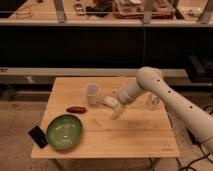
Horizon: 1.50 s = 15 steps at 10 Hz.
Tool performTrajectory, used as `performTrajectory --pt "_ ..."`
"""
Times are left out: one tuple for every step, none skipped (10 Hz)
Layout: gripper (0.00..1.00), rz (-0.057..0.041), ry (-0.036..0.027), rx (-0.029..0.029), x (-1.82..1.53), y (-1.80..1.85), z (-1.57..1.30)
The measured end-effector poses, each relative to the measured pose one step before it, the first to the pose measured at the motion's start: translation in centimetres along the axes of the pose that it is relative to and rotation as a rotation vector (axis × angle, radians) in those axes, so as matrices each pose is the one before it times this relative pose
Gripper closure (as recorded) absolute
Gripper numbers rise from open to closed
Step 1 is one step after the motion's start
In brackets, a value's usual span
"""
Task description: Wipe the white sponge on the table
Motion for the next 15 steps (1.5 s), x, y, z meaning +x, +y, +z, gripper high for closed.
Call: performTrajectory --pt "0.2 0.0 -0.00001 -0.00025 0.004 0.007 -0.013" --pt "0.2 0.00022 -0.00012 -0.00005 -0.016 -0.003 -0.002" --pt "0.2 -0.00014 0.00008 -0.00007 0.016 0.006 -0.004" --pt "0.2 -0.00002 -0.00001 -0.00002 -0.001 -0.001 -0.002" --pt "0.2 0.00016 -0.00009 0.00009 -0.011 -0.002 0.006" --pt "0.2 -0.00005 -0.00004 0.00001 0.0 0.0 -0.001" --pt "0.2 -0.00102 -0.00479 -0.00143 -0.08 0.047 -0.036" --pt "0.2 0.00214 -0.01304 -0.00501 -0.234 0.168 -0.089" --pt "0.2 0.00883 -0.04048 -0.01946 -0.833 0.674 -0.304" --pt "0.2 0.00755 -0.05099 -0.0241 -0.991 0.976 -0.274" --pt "0.2 0.00869 -0.08235 -0.03974 -1.603 1.715 -0.424" --pt "0.2 0.01226 -0.13741 -0.06667 -2.811 3.231 -0.495" --pt "0.2 0.00459 -0.05632 -0.03151 -0.999 1.703 0.107" --pt "0.2 0.00744 -0.04495 -0.02901 -0.773 1.692 0.835" --pt "0.2 0.01378 -0.01417 -0.02327 0.232 1.618 1.615"
